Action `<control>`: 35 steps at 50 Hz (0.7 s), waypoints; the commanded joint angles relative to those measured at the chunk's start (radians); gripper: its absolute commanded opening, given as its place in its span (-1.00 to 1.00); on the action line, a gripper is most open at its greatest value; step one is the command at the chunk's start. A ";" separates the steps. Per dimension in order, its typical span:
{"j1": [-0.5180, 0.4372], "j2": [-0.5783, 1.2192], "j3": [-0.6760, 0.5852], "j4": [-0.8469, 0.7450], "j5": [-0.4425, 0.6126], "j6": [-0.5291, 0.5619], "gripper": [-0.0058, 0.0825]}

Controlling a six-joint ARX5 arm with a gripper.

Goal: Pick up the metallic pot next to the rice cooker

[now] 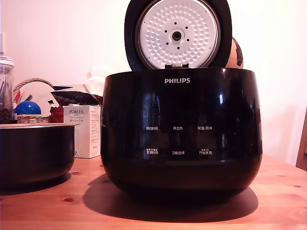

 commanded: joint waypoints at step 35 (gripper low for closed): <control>0.112 -0.023 0.167 -0.701 0.282 0.362 -0.92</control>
